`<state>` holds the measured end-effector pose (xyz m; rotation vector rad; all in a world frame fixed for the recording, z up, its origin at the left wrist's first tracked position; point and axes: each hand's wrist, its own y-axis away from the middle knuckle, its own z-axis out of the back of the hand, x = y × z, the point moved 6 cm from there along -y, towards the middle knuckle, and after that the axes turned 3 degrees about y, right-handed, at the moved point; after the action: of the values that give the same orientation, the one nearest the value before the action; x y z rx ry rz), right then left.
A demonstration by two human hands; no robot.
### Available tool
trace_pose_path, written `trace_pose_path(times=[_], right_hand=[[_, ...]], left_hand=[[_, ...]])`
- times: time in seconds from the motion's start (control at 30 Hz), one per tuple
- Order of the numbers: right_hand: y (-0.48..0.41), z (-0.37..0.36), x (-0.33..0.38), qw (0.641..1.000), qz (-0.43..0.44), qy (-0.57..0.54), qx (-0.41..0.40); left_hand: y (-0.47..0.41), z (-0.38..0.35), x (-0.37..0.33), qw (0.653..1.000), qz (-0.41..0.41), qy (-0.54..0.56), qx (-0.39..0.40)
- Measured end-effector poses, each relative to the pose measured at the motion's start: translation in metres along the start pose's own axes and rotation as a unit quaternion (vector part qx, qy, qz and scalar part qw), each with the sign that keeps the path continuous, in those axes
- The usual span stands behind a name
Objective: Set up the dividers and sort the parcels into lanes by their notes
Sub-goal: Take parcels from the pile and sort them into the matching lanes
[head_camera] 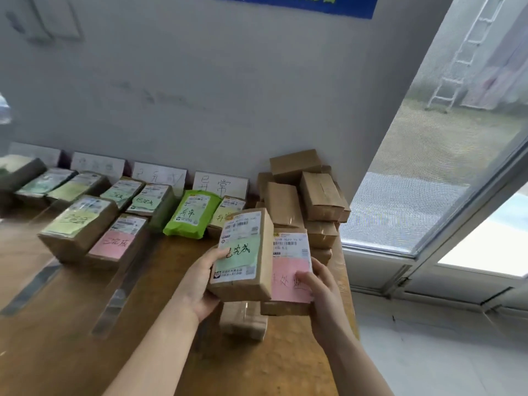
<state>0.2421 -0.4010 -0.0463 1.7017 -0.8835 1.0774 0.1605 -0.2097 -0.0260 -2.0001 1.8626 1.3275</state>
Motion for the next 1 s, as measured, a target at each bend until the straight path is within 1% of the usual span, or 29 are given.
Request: trace_pose_path(times=[0.17,0.23,0.33,0.5,0.73,0.9,1.0], right_hand=[[0.016,-0.058,-0.007,1.0,0.007,-0.007,-0.01],[0.024,-0.083,-0.012,1.0,0.006,-0.019,-0.015],[0.036,-0.124,-0.017,0.999,0.019,-0.033,-0.03],[0.053,-0.185,-0.024,0.997,0.05,-0.035,-0.048],[0.049,-0.239,-0.031,0.998,0.049,-0.037,-0.013],[0.03,-0.264,-0.035,0.999,0.043,-0.01,0.021],[0.021,-0.285,-0.039,0.998,0.035,0.011,0.048]], left_hand=[[0.034,0.047,-0.039,1.0,-0.017,0.002,-0.002],[0.046,0.067,-0.055,0.999,-0.033,-0.019,-0.004],[0.062,0.099,-0.081,0.995,-0.069,-0.059,-0.031],[0.082,0.152,-0.115,0.99,-0.109,-0.035,-0.08],[0.098,0.201,-0.153,0.978,-0.166,-0.023,-0.121],[0.098,0.23,-0.165,0.968,-0.184,-0.03,-0.168],[0.094,0.252,-0.167,0.961,-0.18,-0.04,-0.205]])
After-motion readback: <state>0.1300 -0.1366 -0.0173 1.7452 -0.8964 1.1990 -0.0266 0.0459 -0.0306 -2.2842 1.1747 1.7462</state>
